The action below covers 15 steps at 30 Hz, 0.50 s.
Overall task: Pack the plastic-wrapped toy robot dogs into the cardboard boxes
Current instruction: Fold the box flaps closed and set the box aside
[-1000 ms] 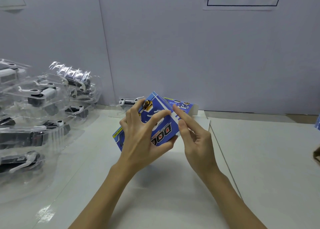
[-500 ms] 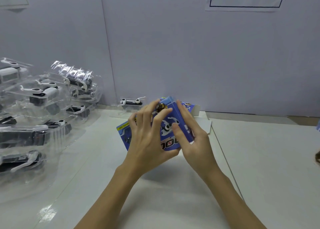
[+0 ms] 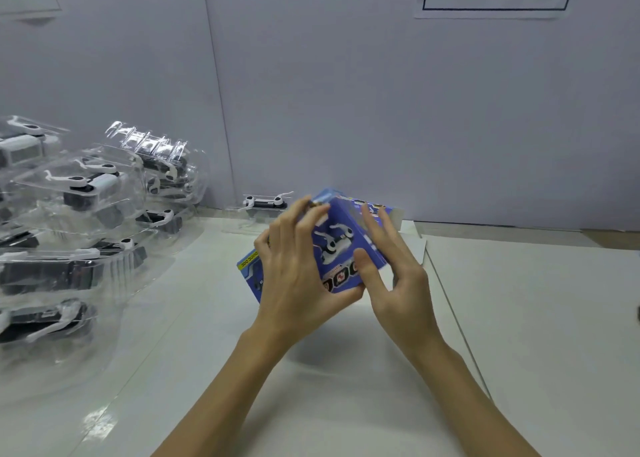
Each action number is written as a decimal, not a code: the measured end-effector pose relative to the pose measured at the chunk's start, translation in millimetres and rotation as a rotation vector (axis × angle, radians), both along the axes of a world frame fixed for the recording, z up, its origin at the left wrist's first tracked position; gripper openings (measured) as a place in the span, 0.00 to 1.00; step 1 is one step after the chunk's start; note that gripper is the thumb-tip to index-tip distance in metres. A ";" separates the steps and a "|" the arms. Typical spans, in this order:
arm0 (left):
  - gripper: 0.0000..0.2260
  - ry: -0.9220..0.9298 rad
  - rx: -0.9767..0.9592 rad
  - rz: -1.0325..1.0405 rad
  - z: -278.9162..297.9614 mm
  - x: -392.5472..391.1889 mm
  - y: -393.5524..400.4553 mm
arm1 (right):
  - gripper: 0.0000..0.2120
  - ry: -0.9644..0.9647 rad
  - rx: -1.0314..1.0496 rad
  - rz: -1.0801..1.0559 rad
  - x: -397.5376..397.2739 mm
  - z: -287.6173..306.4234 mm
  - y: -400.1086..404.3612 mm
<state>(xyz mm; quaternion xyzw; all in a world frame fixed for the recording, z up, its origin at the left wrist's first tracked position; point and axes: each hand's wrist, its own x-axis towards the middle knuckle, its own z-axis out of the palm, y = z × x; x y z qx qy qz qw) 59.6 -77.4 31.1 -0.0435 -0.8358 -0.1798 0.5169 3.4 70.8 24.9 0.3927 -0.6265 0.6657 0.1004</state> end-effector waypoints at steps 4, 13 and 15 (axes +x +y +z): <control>0.45 0.007 0.053 -0.022 2.3 -0.7 -0.9 | 0.23 0.048 -0.038 0.023 -1.3 0.1 -1.8; 0.45 0.040 -0.215 -0.033 -4.4 -5.5 -16.3 | 0.38 -0.309 0.068 0.071 -11.0 -3.0 -1.5; 0.40 0.036 0.074 -0.062 -4.3 -4.0 -22.2 | 0.36 -0.316 0.053 0.020 -18.2 -0.5 9.0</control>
